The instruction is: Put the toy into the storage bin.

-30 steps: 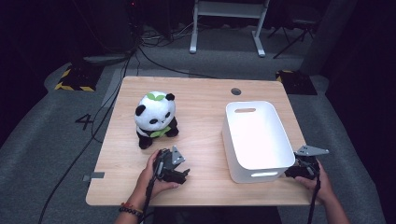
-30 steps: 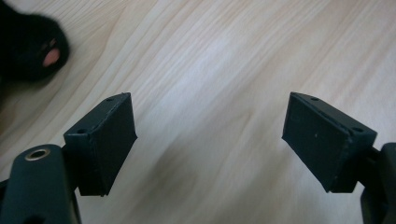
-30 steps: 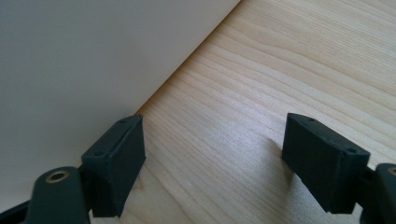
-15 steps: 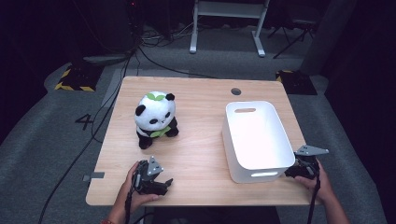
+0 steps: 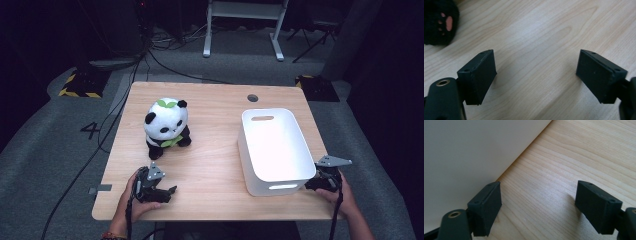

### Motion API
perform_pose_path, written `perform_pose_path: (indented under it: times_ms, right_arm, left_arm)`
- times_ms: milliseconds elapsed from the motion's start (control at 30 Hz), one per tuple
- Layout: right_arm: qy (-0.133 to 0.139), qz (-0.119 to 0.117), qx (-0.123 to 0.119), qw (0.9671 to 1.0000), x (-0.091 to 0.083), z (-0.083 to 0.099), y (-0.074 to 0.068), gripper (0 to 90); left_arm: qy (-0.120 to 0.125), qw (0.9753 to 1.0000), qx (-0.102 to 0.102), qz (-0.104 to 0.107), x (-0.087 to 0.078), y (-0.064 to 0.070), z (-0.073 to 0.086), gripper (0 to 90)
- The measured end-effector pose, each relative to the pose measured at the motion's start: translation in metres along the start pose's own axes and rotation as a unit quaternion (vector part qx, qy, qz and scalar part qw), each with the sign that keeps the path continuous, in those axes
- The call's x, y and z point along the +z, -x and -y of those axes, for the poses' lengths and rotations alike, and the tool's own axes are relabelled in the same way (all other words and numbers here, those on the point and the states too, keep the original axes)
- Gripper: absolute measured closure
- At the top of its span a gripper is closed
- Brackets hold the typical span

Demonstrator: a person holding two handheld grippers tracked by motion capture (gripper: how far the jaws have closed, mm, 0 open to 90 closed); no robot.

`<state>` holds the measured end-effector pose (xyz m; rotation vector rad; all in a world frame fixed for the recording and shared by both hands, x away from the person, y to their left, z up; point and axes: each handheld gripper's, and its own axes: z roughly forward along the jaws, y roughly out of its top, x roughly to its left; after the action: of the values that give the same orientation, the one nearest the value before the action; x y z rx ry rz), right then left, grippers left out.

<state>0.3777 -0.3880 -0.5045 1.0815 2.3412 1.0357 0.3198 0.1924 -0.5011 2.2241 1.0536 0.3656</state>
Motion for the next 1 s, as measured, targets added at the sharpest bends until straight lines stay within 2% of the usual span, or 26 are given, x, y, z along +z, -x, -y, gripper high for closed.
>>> perform_pose_path:
  times_ms: [67,300,367,433,533,600,700,867,933,1000]
  right_arm:
    - [0.000,0.000,0.000,1.0000,0.000,0.000,0.000,21.1]
    - [0.002,-0.001,0.003,1.0000,0.000,0.000,-0.001,21.1]
    - [0.000,-0.002,-0.002,1.0000,-0.001,0.001,-0.001,21.2]
    - [0.000,-0.001,-0.002,1.0000,-0.001,0.001,-0.001,21.2]
    - [0.001,-0.001,-0.002,1.0000,-0.001,0.001,-0.001,21.2]
    - [0.000,-0.002,-0.002,1.0000,-0.001,0.001,-0.001,21.2]
    - [0.001,-0.001,-0.002,1.0000,-0.001,0.001,-0.001,21.2]
    - [0.001,-0.001,-0.002,1.0000,-0.001,0.001,-0.001,21.2]
    - [0.000,-0.001,-0.002,1.0000,-0.001,0.001,-0.001,21.2]
    - [0.000,-0.001,-0.002,1.0000,-0.001,0.001,-0.001,21.2]
  left_arm:
    - [0.011,0.9999,-0.002,-0.006,-0.002,-0.003,-0.001,16.3]
    - [0.010,0.9994,-0.010,-0.033,-0.009,-0.012,-0.010,16.2]
    - [0.021,0.9990,-0.010,-0.038,-0.012,-0.016,-0.013,16.2]
    - [0.035,0.9982,-0.026,-0.042,-0.016,-0.019,-0.017,16.1]
    - [0.048,0.9971,-0.033,-0.049,-0.019,-0.024,-0.021,15.9]
    - [0.056,0.9965,-0.041,-0.046,-0.022,-0.026,-0.024,16.0]
    - [0.062,0.9951,-0.048,-0.060,-0.025,-0.029,-0.029,15.8]
    - [0.062,0.9948,-0.038,-0.071,-0.031,-0.034,-0.036,15.9]
    - [0.063,0.9942,-0.044,-0.075,-0.031,-0.037,-0.038,15.8]
    - [0.073,0.9933,-0.048,-0.076,-0.033,-0.040,-0.041,15.8]
